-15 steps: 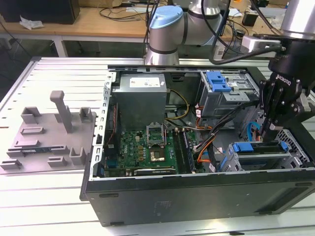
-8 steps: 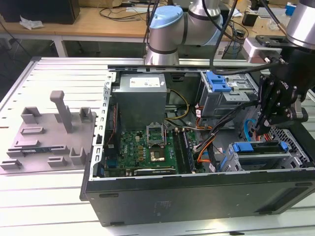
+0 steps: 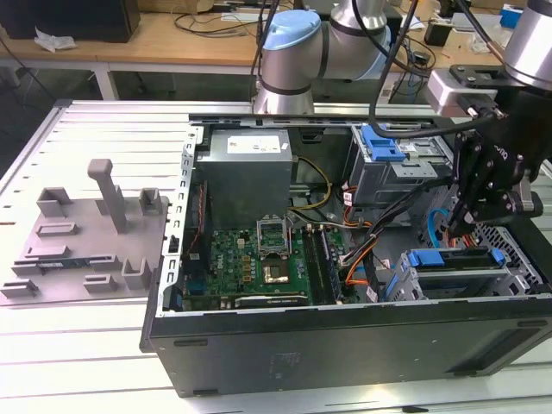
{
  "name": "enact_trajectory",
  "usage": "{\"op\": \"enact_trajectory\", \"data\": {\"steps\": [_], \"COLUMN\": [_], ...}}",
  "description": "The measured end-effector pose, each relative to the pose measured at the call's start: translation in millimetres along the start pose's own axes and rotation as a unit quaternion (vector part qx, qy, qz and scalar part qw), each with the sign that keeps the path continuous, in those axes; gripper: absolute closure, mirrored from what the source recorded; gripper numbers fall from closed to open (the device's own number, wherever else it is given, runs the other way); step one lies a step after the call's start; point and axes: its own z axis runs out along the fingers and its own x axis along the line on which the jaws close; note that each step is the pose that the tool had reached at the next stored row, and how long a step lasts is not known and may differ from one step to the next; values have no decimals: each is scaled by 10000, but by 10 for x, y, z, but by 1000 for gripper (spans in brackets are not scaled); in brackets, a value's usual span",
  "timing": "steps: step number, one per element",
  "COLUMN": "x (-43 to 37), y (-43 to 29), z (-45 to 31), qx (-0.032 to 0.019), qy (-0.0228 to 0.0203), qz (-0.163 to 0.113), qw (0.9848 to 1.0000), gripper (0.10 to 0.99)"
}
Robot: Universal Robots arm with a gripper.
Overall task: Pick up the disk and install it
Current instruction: 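Insert the second disk wire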
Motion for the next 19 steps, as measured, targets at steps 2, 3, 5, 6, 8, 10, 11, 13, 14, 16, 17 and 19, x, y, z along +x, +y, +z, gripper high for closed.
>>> {"op": "enact_trajectory", "data": {"steps": [2, 3, 5, 6, 8, 10, 11, 13, 14, 16, 17, 19], "x": [26, 36, 70, 86, 132, 137, 137, 140, 151, 173, 182, 191], "y": [9, 13, 25, 31, 36, 36, 36, 36, 36, 36, 38, 39], "z": [1, 1, 2, 3, 5, 5, 5, 5, 5, 7, 9, 11], "qx": [39, 55, 72, 73, 72, 72, 71, 72, 72, 72, 71, 71], "qy": [-45, -65, -125, -145, -176, -177, -177, -177, -177, -177, -178, -180], "qz": [-10, -13, -10, -10, -9, -9, -9, -9, -8, -8, -8, -9], "qw": [10000, 10000, 9999, 9999, 9998, 9998, 9998, 9998, 9998, 9998, 9998, 9998], "gripper": [925, 925, 925, 925, 925, 925, 925, 925, 925, 925, 925, 925]}}
